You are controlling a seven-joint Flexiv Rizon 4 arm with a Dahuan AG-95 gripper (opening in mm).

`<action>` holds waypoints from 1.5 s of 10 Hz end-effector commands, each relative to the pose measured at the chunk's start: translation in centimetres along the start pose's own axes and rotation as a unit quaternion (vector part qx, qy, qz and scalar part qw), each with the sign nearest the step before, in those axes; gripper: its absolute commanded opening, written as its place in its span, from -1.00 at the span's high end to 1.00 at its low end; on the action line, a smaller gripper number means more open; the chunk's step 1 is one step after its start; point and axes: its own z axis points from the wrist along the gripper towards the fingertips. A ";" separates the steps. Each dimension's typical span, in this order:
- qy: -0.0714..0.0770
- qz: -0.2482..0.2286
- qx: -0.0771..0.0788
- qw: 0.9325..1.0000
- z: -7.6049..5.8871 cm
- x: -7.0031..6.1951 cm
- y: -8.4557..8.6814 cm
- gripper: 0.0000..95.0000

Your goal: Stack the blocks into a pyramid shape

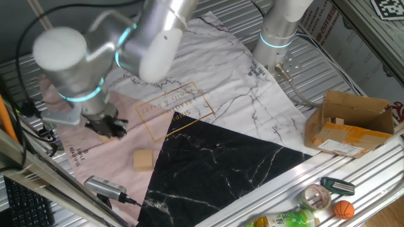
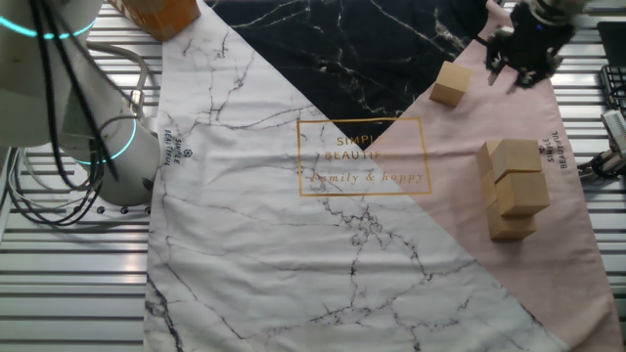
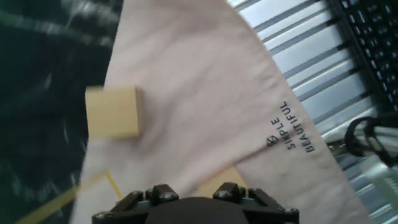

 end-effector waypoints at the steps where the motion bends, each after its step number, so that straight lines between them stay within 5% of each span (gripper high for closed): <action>1: -0.012 0.102 -0.011 0.995 1.5 -1.3 1.6 1.00; 3: -0.026 0.161 -0.013 0.986 1.5 -1.3 1.6 1.00; 5: -0.024 0.290 -0.022 0.956 1.6 -1.3 1.6 1.00; 7: -0.020 0.352 -0.027 0.935 1.8 -1.3 1.5 1.00; 12: -0.025 0.498 -0.053 0.865 2.2 -1.2 1.4 1.00; 14: -0.028 0.531 -0.056 0.845 2.8 -0.6 1.4 1.00; 15: -0.029 0.533 -0.050 0.844 3.2 -0.2 1.5 1.00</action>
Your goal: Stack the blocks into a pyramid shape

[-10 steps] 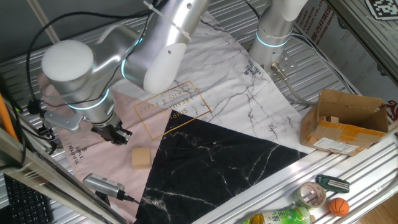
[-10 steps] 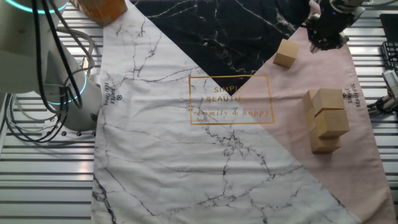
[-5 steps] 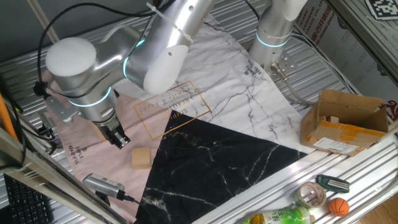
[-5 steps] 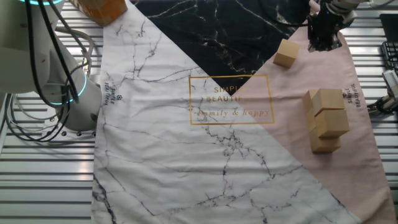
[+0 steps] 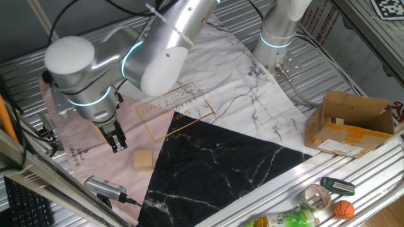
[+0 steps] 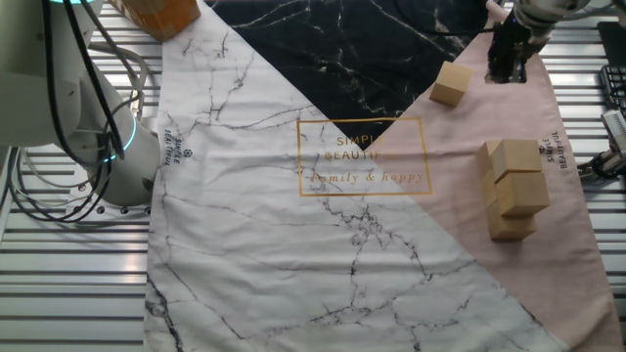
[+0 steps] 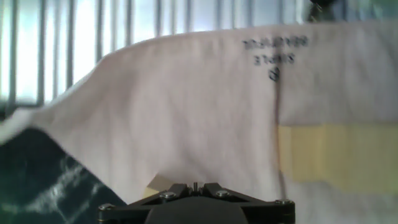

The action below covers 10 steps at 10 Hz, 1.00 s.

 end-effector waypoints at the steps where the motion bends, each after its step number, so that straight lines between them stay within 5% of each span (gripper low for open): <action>1: -0.009 0.074 0.002 0.997 1.0 0.7 -1.1 1.00; 6: -0.015 0.074 0.034 0.997 2.2 1.2 -0.6 1.00; 10: -0.011 0.074 0.034 0.997 2.9 2.7 -0.1 1.00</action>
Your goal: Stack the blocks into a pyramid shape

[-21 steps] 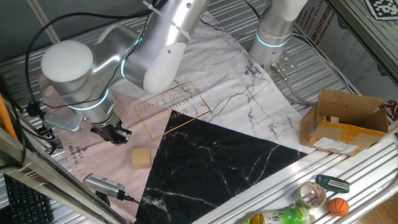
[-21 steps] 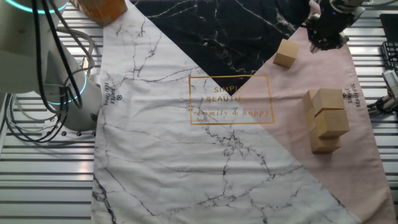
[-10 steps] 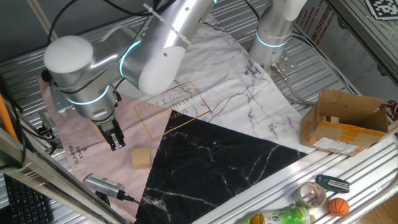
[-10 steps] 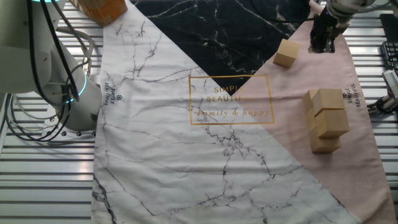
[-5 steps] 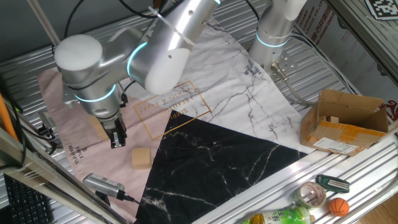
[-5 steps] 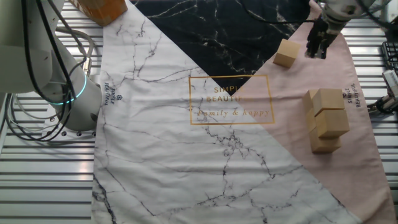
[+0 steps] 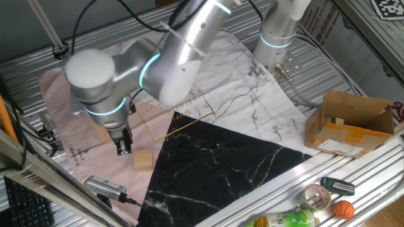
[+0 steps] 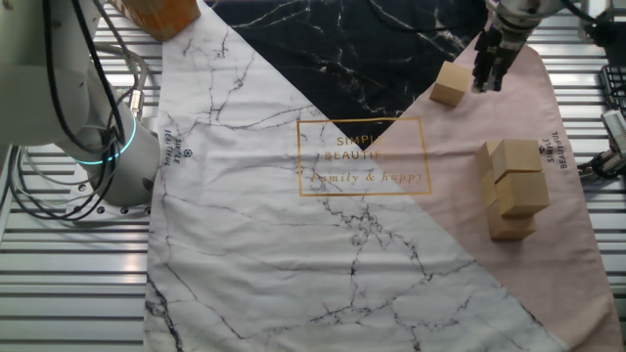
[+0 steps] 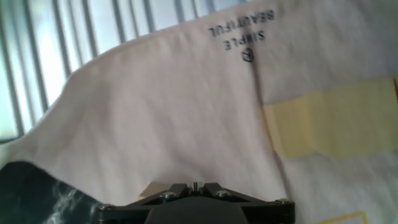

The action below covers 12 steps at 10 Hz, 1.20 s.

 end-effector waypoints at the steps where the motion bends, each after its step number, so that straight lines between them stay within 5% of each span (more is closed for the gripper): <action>1: 0.017 0.004 -0.007 1.000 -0.6 0.2 0.0 1.00; 4: 0.026 0.004 -0.006 1.000 -1.3 0.3 0.0 1.00; 12: 0.017 0.004 -0.013 1.000 -1.4 0.3 0.0 1.00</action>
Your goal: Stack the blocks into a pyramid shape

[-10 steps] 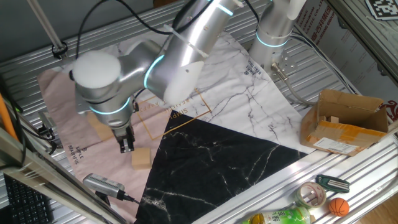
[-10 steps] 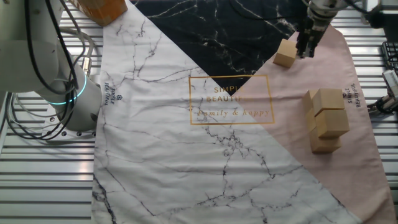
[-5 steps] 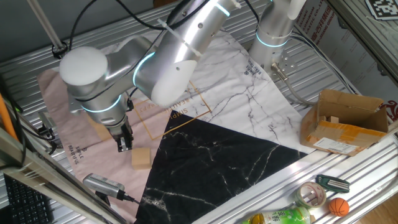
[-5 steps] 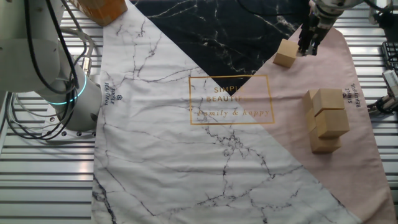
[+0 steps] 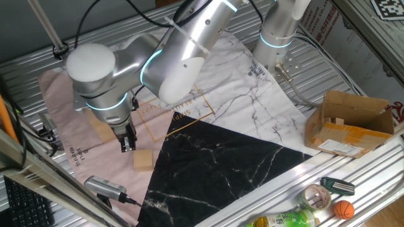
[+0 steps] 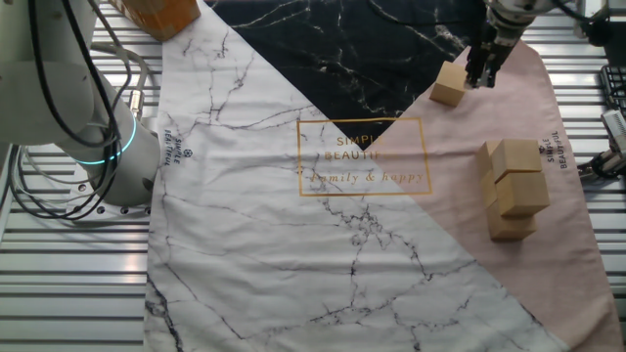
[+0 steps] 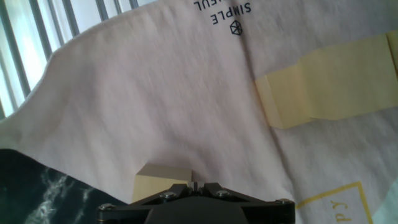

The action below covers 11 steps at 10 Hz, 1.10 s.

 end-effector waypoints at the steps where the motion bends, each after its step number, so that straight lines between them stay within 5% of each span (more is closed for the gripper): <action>1: -0.006 0.000 -0.005 1.000 0.0 0.1 0.0 1.00; 4: -0.020 -0.016 -0.002 1.000 0.0 0.1 0.0 1.00; 7: -0.024 -0.062 -0.019 0.998 0.0 0.1 0.0 1.00; 11: -0.045 -0.041 -0.009 0.998 0.0 0.1 0.0 1.00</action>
